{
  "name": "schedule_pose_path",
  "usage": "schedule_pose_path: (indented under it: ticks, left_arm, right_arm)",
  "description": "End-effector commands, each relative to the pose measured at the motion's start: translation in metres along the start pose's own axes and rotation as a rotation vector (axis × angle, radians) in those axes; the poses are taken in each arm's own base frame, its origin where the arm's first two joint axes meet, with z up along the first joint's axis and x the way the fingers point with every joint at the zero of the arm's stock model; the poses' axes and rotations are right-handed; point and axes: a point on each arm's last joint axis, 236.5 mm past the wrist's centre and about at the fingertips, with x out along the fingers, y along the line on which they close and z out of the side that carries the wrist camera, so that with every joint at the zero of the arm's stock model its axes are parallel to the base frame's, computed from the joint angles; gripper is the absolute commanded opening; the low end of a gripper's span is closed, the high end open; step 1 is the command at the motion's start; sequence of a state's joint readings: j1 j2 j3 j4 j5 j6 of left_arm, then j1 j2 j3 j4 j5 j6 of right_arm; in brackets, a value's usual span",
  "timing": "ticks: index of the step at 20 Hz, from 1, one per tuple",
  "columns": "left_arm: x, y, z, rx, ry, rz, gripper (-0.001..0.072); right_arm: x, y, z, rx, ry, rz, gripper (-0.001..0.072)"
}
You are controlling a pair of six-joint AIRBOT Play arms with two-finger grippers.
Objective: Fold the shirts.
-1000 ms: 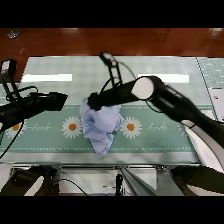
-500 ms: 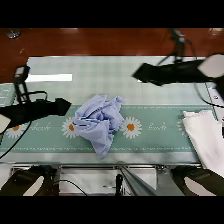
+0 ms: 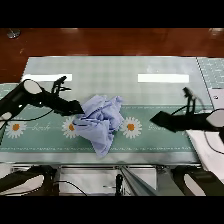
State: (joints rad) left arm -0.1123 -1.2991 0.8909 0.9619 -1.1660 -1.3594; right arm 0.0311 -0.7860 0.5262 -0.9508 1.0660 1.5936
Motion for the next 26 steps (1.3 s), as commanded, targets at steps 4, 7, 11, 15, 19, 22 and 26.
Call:
schedule_pose_path:
  ticks: [4, 7, 11, 15, 19, 22, 26]
  left_arm:
    - [0.0, -0.013, 0.019, 0.128, 0.059, -0.093, 0.0018]
    - [-0.024, -0.02, 0.043, 0.161, -0.022, -0.088, 0.0019]
    - [-0.03, -0.025, 0.049, 0.178, -0.045, -0.087, 0.0019]
    - [-0.03, -0.025, 0.048, 0.177, -0.044, -0.087, 0.0019]
    - [-0.03, -0.025, 0.049, 0.17, -0.047, -0.086, 0.0019]
    - [-0.03, -0.025, 0.05, 0.17, -0.049, -0.086, 0.0019]
    - [-0.031, -0.031, 0.053, 0.16, -0.062, -0.108, 0.0019]
  right_arm:
    - [0.066, 0.029, -0.063, 0.049, 0.147, 0.086, 0.0617]
    - [0.091, 0.065, -0.105, 0.012, 0.307, 0.176, 0.0617]
    - [0.119, 0.1, -0.117, -0.059, 0.369, 0.192, 0.0617]
    - [0.14, 0.127, -0.134, -0.13, 0.463, 0.191, 0.0617]
    - [0.153, 0.134, -0.149, -0.167, 0.509, 0.177, 0.0617]
    - [0.162, 0.139, -0.155, -0.182, 0.514, 0.17, 0.0612]
    - [0.176, 0.158, -0.165, -0.222, 0.495, 0.175, 0.0406]
